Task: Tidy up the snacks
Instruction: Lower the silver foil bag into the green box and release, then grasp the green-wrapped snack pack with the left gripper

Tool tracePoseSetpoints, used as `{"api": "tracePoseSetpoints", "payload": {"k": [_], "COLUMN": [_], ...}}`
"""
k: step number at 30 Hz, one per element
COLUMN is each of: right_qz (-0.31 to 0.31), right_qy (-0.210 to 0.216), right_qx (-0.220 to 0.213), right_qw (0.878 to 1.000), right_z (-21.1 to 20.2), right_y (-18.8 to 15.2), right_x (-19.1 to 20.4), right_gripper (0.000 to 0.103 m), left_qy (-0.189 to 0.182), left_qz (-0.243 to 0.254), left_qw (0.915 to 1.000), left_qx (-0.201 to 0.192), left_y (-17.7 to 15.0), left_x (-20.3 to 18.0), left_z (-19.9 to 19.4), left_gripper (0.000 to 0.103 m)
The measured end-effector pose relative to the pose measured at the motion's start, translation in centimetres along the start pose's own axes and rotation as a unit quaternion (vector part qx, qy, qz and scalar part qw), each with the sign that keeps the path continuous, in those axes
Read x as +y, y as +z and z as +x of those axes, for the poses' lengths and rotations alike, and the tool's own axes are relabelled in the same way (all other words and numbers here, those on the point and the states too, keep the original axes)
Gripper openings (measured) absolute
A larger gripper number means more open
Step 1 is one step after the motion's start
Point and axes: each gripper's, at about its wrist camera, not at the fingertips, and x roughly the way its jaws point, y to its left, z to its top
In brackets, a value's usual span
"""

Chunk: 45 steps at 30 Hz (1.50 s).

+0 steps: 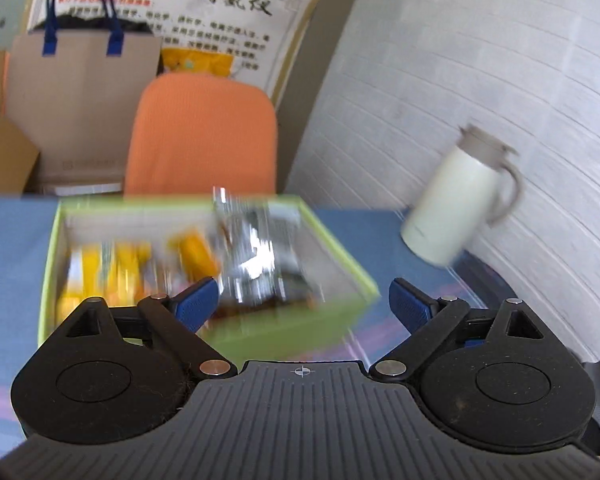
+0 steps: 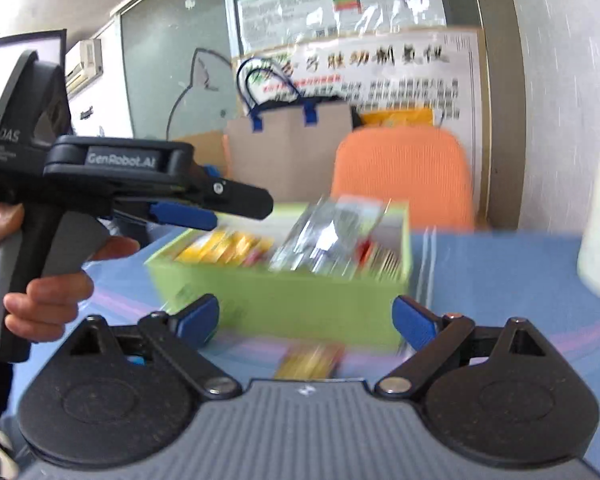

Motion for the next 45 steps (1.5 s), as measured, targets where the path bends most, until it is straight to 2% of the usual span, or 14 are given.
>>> {"api": "tracePoseSetpoints", "payload": {"k": [5,8,10,13,15,17,26,30,33,37,39,40,43,45], "right_qz": [-0.034,-0.072,-0.065,-0.065,-0.063,-0.055,-0.05,-0.057,-0.067,-0.067,-0.078,-0.079,-0.071,-0.046], "right_qy": [0.027,0.01,0.022,0.024,0.03,0.039,0.053,0.028,0.005,0.002,-0.005,-0.007,-0.021,-0.008], "right_qx": [0.045,0.049,0.065,0.074,0.072,0.079,0.092,0.082,0.074,0.078,0.081,0.082,0.08,0.084], "right_qw": [0.998,0.996,0.995,0.995,0.995,0.995,0.993,0.995,0.995,0.995,0.994,0.993,0.994,0.995], "right_z": [1.0,2.7,4.4,5.1,4.6,3.9,0.3,-0.5,-1.0,-0.9,-0.6,-0.5,-0.4,-0.6], "right_y": [-4.1,-4.2,-4.3,-5.1,-5.4,-6.2,-10.4,-10.3,-10.1,-10.5,-10.6,-10.7,-10.7,-10.3], "right_x": [4.6,5.6,5.5,6.0,6.6,7.3,11.7,12.3,12.5,12.9,13.3,13.2,12.7,11.7], "right_gripper": [0.093,0.093,0.093,0.094,0.094,0.094,0.094,0.093,0.093,0.093,0.088,0.075,0.058,0.055], "left_qy": [0.004,0.007,0.002,-0.001,0.007,-0.006,-0.018,0.0,0.005,-0.009,-0.014,-0.015,-0.013,-0.04], "left_qz": [-0.042,-0.086,-0.101,-0.095,-0.074,-0.061,-0.035,-0.026,-0.018,-0.029,-0.031,-0.03,-0.022,-0.048], "left_qw": [0.9968,0.9905,0.9875,0.9869,0.9883,0.9885,0.9917,0.9925,0.9942,0.9918,0.9913,0.9912,0.9915,0.9887], "left_qx": [0.068,0.107,0.121,0.13,0.133,0.138,0.122,0.12,0.105,0.124,0.127,0.128,0.128,0.137], "left_y": [-6.5,-7.7,-7.6,-7.7,-8.0,-8.4,-13.2,-13.7,-13.9,-14.9,-15.1,-15.2,-15.2,-15.3], "left_x": [1.0,2.6,3.4,3.9,3.5,3.3,2.0,1.3,0.7,0.5,0.2,0.1,-0.2,0.2], "left_z": [-0.1,1.3,2.1,2.9,2.7,2.2,-4.0,-5.5,-6.9,-6.9,-6.7,-6.7,-6.4,-6.3], "left_gripper": [0.072,0.059,0.058,0.046,0.032,0.027,0.03,0.042,0.044,0.044,0.044,0.044,0.037,0.016]}}
